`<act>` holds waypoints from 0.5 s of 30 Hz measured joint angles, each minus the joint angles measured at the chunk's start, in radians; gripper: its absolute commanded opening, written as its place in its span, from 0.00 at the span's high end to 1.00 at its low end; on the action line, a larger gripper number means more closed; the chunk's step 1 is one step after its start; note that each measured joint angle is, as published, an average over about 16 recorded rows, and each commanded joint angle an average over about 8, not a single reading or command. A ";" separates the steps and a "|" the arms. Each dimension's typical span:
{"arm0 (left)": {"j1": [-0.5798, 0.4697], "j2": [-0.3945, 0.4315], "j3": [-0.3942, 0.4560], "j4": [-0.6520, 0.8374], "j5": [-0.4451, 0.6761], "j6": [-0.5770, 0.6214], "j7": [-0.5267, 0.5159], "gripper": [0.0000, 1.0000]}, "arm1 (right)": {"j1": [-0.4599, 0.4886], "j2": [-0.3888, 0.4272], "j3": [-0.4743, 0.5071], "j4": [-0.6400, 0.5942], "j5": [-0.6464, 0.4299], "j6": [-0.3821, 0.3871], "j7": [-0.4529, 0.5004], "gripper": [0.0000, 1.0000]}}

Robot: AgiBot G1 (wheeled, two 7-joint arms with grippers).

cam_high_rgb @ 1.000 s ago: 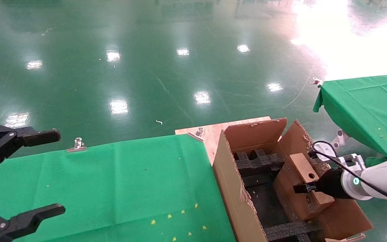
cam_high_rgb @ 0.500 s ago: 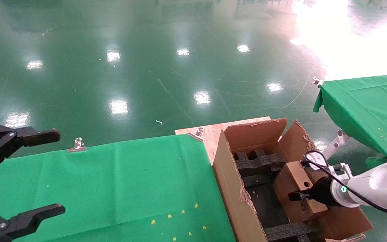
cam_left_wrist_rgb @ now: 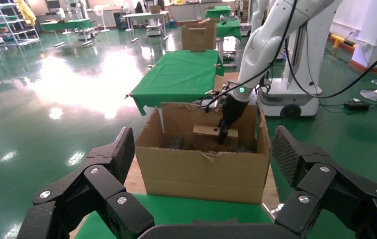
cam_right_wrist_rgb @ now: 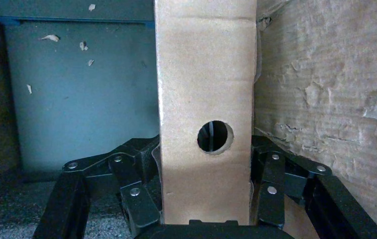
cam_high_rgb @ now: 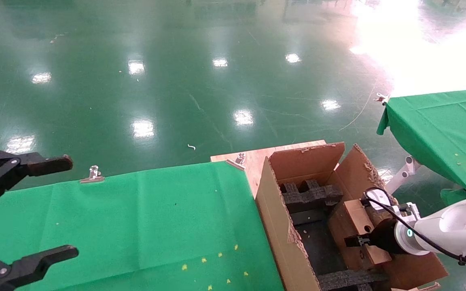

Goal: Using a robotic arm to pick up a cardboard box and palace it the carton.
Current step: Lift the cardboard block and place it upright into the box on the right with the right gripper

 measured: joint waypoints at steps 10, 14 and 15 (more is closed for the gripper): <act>0.000 0.000 0.000 0.000 0.000 0.000 0.000 0.00 | 0.006 0.002 0.000 0.002 0.000 -0.003 0.000 0.00; 0.000 0.000 0.000 0.000 0.000 0.000 0.000 0.00 | 0.015 0.006 0.001 0.004 -0.004 -0.007 0.000 0.00; 0.000 0.000 0.000 0.000 0.000 0.000 0.000 0.00 | 0.019 0.007 0.001 0.004 -0.005 -0.009 -0.001 0.00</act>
